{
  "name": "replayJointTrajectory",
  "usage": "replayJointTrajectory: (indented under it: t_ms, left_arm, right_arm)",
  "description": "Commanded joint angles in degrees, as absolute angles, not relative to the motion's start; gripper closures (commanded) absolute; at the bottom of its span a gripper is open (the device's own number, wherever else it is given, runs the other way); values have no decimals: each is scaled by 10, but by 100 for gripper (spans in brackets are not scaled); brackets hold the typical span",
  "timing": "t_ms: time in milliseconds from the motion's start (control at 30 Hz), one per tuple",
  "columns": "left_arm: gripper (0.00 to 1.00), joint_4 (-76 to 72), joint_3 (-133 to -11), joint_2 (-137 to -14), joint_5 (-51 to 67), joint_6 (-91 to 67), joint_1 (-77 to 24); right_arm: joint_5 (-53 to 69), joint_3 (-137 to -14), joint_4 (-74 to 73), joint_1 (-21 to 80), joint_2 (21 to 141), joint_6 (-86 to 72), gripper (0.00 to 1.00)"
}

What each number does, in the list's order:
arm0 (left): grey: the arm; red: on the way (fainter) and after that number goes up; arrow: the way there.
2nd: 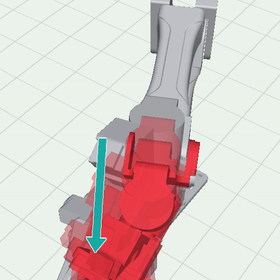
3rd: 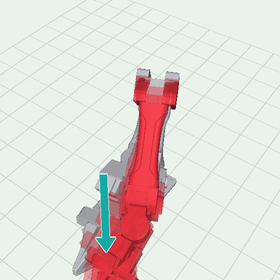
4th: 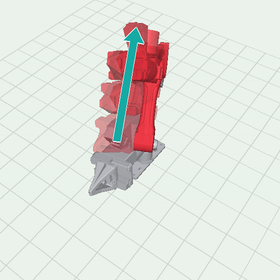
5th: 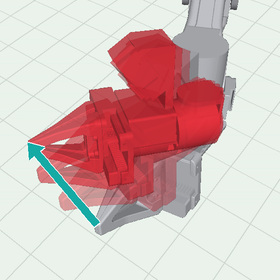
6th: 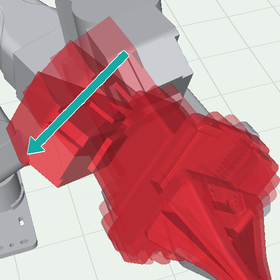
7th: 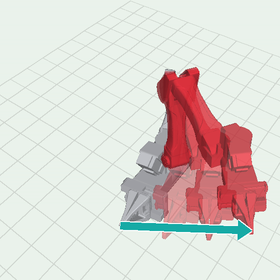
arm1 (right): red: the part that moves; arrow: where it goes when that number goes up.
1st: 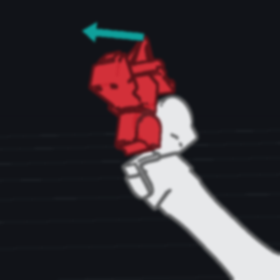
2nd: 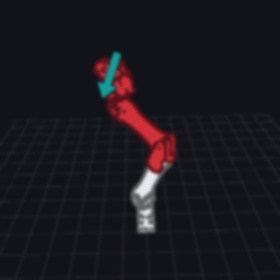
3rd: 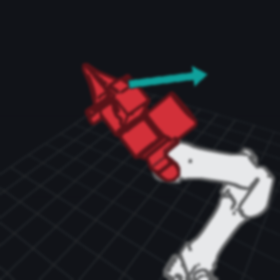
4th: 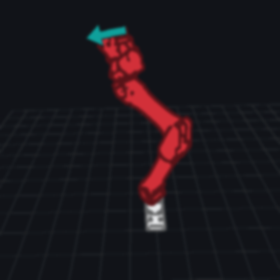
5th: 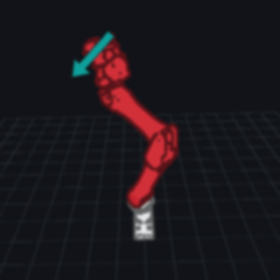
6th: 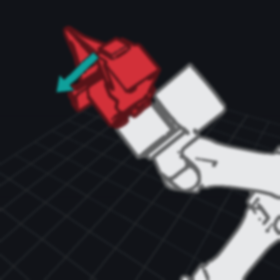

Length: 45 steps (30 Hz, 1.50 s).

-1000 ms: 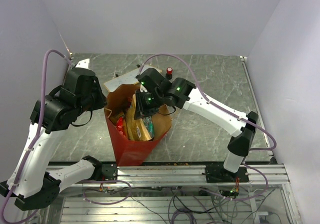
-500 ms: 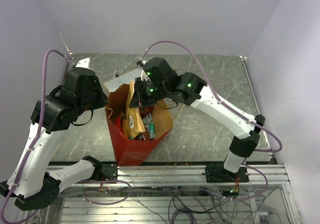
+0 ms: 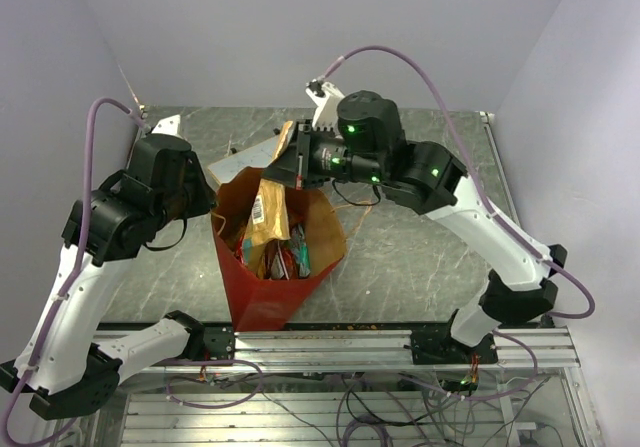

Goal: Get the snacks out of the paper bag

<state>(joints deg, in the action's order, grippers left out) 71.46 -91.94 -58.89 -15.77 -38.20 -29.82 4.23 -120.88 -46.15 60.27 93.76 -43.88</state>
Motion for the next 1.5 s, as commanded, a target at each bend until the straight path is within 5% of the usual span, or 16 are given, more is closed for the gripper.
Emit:
replayJointTrajectory:
  t_ms: [0,567,967,1267,1467]
  left_arm:
    - [93,695,-916,-574,-169,-383,-296]
    - [93,695,-935,-610,-165,-362,-295]
    - [93,694,-928,-603,-164,-360,-296]
    - [93,677,-911,-604,-129,-352,-296]
    - [93,679,-924,-618,-93,-339,-296]
  right_arm:
    - [16,-1204,-366,603,870,-398,100]
    - [-321,-1306,-385,602,840,-181,100]
    - [-645,-1171,-322,583,794,4,100]
    - [-503,-1044,-529,403,732,-245,100]
    - [-443,-968,-678,386,664,-438,100]
